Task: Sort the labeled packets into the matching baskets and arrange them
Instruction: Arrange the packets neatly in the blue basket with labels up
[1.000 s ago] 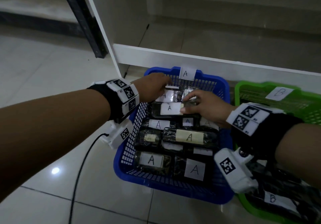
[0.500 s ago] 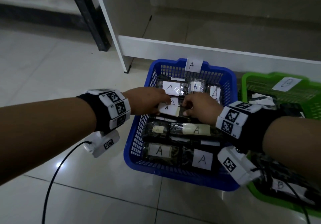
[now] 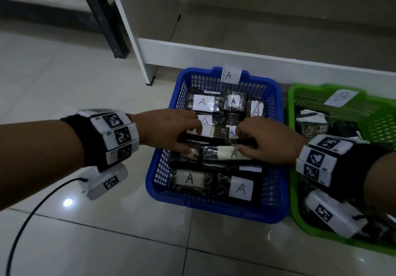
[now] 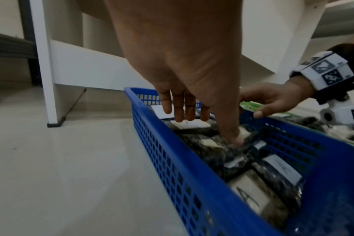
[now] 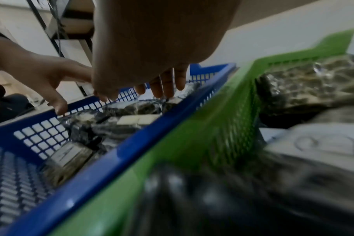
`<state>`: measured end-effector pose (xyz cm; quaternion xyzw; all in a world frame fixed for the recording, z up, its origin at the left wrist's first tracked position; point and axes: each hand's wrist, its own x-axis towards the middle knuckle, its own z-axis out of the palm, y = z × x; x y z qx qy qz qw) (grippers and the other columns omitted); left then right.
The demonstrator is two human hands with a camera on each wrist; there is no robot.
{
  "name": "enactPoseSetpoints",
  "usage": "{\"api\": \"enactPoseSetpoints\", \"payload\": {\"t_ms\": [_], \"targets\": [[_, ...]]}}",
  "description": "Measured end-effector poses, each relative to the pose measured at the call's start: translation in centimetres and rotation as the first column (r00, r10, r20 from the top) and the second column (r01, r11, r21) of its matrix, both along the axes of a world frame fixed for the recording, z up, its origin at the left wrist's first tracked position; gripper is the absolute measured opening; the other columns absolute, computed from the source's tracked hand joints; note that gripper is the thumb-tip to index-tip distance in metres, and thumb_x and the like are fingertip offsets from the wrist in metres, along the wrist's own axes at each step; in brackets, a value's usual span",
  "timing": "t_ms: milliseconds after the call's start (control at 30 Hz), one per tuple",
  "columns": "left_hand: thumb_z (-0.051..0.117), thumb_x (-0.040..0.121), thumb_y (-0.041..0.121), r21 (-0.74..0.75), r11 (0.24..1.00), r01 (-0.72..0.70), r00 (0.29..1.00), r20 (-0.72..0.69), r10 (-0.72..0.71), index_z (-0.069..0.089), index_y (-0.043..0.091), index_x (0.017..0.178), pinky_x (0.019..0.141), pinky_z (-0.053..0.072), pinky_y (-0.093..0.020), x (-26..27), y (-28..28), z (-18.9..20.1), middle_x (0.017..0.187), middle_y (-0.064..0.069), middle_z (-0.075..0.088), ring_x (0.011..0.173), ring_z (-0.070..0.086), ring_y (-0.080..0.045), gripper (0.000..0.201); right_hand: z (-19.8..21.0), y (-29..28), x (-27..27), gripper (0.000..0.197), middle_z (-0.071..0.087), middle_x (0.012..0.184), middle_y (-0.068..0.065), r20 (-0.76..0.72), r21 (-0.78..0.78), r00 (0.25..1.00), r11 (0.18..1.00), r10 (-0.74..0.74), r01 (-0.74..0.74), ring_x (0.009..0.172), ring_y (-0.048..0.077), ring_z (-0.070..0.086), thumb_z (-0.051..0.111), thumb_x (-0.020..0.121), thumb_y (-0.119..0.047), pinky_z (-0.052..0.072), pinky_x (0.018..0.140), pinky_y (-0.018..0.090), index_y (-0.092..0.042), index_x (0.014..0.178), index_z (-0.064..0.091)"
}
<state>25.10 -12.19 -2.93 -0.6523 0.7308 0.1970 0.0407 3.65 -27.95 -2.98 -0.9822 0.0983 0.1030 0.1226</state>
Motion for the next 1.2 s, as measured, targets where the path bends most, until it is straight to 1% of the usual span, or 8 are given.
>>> {"api": "enactPoseSetpoints", "payload": {"t_ms": [167, 333, 467, 633, 800, 967, 1100, 1200], "targets": [[0.063, 0.082, 0.046, 0.089, 0.993, 0.078, 0.994, 0.074, -0.085, 0.044, 0.022, 0.130, 0.097, 0.045, -0.032, -0.8, 1.5, -1.3, 0.128, 0.003, 0.047, 0.116, 0.046, -0.013, 0.057, -1.3, 0.3, -2.4, 0.052, 0.053, 0.115, 0.000, -0.102, -0.056, 0.992, 0.995, 0.079, -0.085, 0.103, 0.018, 0.054, 0.058, 0.086, -0.046, 0.048, 0.086, 0.031, -0.019, 0.129, 0.049], [0.062, 0.086, 0.037, 0.095, 0.995, 0.024, 0.994, 0.100, -0.034, 0.043, 0.023, 0.130, 0.098, 0.045, -0.036, -0.9, 1.6, -1.9, 0.128, 0.003, 0.045, 0.117, 0.046, -0.015, 0.050, -1.9, 0.7, -2.5, 0.049, 0.058, 0.119, 0.006, -0.124, -0.129, 0.991, 0.989, 0.049, -0.065, 0.108, 0.026, 0.053, 0.060, 0.088, -0.037, 0.045, 0.092, 0.037, -0.014, 0.131, 0.052], [0.059, 0.089, 0.032, 0.047, 0.999, 0.024, 0.988, 0.149, -0.030, 0.045, 0.021, 0.128, 0.100, 0.044, -0.036, -1.5, 1.9, -2.1, 0.126, 0.002, 0.047, 0.116, 0.045, -0.015, 0.043, -2.5, 1.2, -2.8, 0.047, 0.048, 0.128, 0.004, -0.136, -0.118, 0.990, 0.993, -0.045, 0.029, 0.116, 0.025, 0.043, 0.053, 0.092, -0.040, 0.039, 0.096, 0.033, -0.019, 0.134, 0.045], [0.071, 0.080, 0.031, -0.102, 0.992, 0.075, 0.968, 0.246, -0.048, 0.059, 0.020, 0.121, 0.097, 0.049, -0.041, -2.2, 2.5, -1.8, 0.129, -0.006, 0.048, 0.117, 0.047, -0.023, 0.043, -2.7, 1.6, -2.7, 0.044, 0.046, 0.129, 0.003, -0.183, -0.103, 0.979, 0.992, -0.090, 0.072, 0.117, 0.022, 0.040, 0.048, 0.094, -0.040, 0.038, 0.095, 0.030, -0.022, 0.133, 0.039], [0.055, 0.092, 0.029, 0.047, 0.999, -0.001, 0.976, 0.215, -0.009, 0.041, 0.023, 0.137, 0.107, 0.041, -0.036, -2.3, 2.2, -1.4, 0.146, 0.000, 0.026, 0.132, 0.032, -0.018, 0.047, -2.8, 1.5, -2.4, 0.055, 0.046, 0.132, 0.003, -0.188, -0.093, 0.976, 0.991, -0.110, 0.094, 0.120, 0.021, 0.040, 0.052, 0.091, -0.043, 0.036, 0.099, 0.029, -0.020, 0.138, 0.035], [0.054, 0.092, 0.016, 0.080, 0.997, -0.019, 0.967, 0.253, -0.002, 0.038, 0.024, 0.136, 0.096, 0.048, -0.039, -3.3, 1.6, -1.5, 0.142, -0.005, 0.026, 0.126, 0.032, -0.023, 0.048, -2.7, 1.6, -2.1, 0.058, 0.046, 0.132, 0.004, -0.218, -0.088, 0.968, 0.990, -0.123, 0.106, 0.121, 0.021, 0.039, 0.054, 0.090, -0.046, 0.037, 0.099, 0.030, -0.018, 0.138, 0.036], [0.054, 0.092, 0.015, 0.156, 0.988, -0.016, 0.953, 0.301, -0.032, 0.037, 0.023, 0.137, 0.096, 0.047, -0.044, -4.1, 0.0, -0.7, 0.136, -0.010, 0.029, 0.123, 0.035, -0.029, 0.049, -2.0, 1.2, -1.8, 0.055, 0.046, 0.131, 0.007, -0.252, -0.085, 0.965, 0.995, -0.075, 0.055, 0.120, 0.023, 0.041, 0.055, 0.090, -0.042, 0.040, 0.096, 0.033, -0.015, 0.135, 0.038], [0.066, 0.084, 0.017, 0.278, 0.960, -0.023, 0.923, 0.374, -0.086, 0.039, 0.020, 0.137, 0.092, 0.049, -0.047, -4.6, -2.0, -0.2, 0.135, -0.013, 0.029, 0.124, 0.036, -0.033, 0.060, -1.7, 1.0, -1.5, 0.054, 0.046, 0.130, 0.008, -0.282, -0.088, 0.957, 0.995, -0.062, 0.038, 0.121, 0.024, 0.042, 0.056, 0.090, -0.040, 0.041, 0.096, 0.034, -0.014, 0.134, 0.039]]}}
